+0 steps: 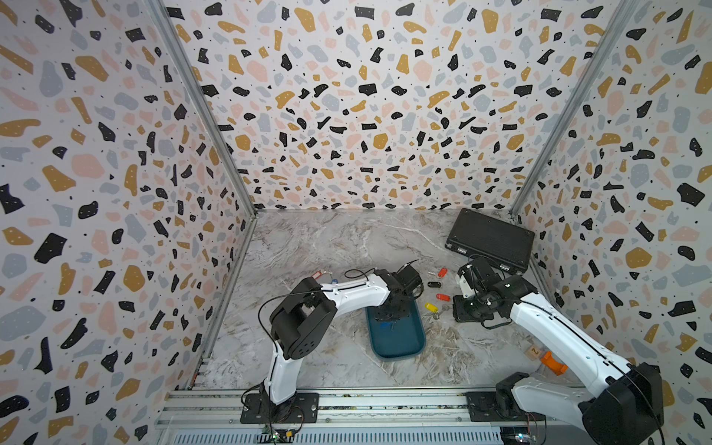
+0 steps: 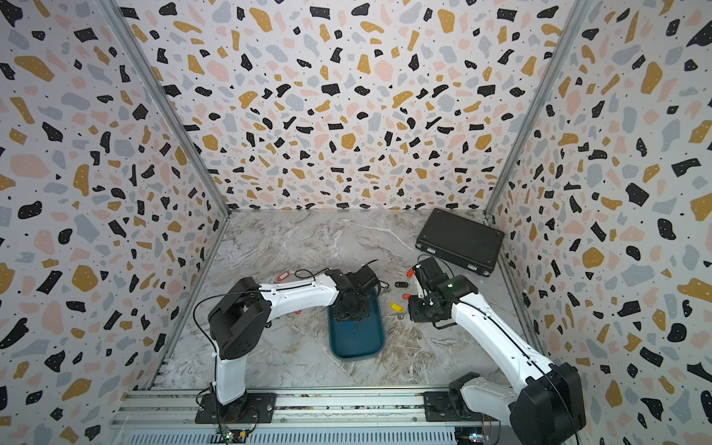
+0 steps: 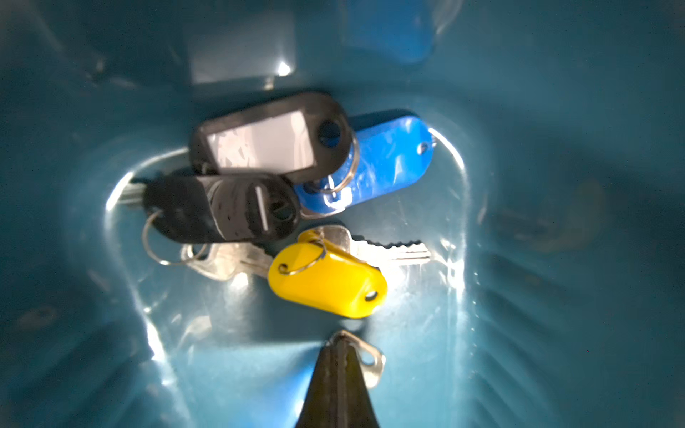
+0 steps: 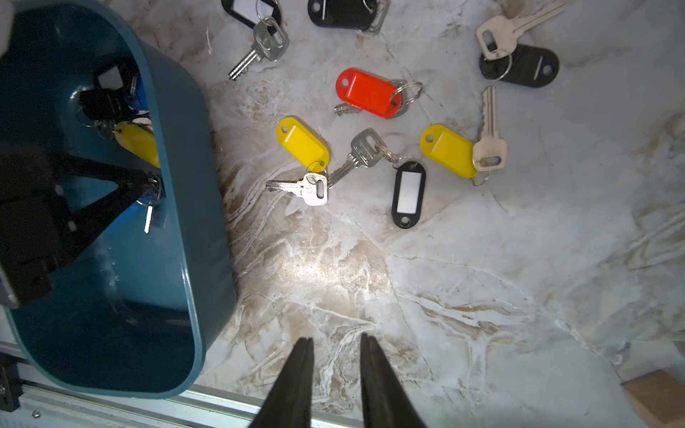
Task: Take the keys out of the storage box
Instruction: Pick up the key from the storage box, then place the key at the center of the board.
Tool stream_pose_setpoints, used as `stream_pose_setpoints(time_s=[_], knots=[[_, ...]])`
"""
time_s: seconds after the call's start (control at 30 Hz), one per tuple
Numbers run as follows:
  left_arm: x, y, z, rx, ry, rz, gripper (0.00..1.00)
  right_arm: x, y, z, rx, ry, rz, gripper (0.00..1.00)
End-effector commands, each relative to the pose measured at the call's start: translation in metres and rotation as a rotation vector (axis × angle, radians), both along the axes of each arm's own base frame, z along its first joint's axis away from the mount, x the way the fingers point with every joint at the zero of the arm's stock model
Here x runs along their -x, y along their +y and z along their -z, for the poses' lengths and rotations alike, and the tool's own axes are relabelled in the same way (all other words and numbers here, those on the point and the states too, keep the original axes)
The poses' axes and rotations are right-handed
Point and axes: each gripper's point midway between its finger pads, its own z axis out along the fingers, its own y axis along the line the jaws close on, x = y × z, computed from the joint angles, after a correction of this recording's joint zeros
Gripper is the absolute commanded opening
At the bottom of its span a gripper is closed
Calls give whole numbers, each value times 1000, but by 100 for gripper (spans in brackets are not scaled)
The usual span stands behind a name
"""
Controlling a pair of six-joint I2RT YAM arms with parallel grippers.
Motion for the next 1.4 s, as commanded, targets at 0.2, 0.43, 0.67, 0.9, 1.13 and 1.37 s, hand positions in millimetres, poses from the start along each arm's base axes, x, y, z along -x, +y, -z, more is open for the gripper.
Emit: stream_pose_setpoints(time_s=[0.2,0.43,0.67,0.9,1.13,1.37], knots=[[-4,15,-59,2,-122,42,0,2,-2,-8,-10,-22,8,27],[-11,66,-138,-30,-301,36,0,1,-1,-14,-12,-21,-3,26],[-16,171,-145,-34,-276,-152,0,-2,7,-21,-43,-13,-16,25],[3,243,-78,-62,-108,-304,0,-3,24,-21,-124,24,-15,24],[20,236,-13,9,17,-331,0,-1,40,-24,-115,22,-57,25],[18,232,-1,25,25,-324,2,-1,55,-32,-105,10,-96,29]])
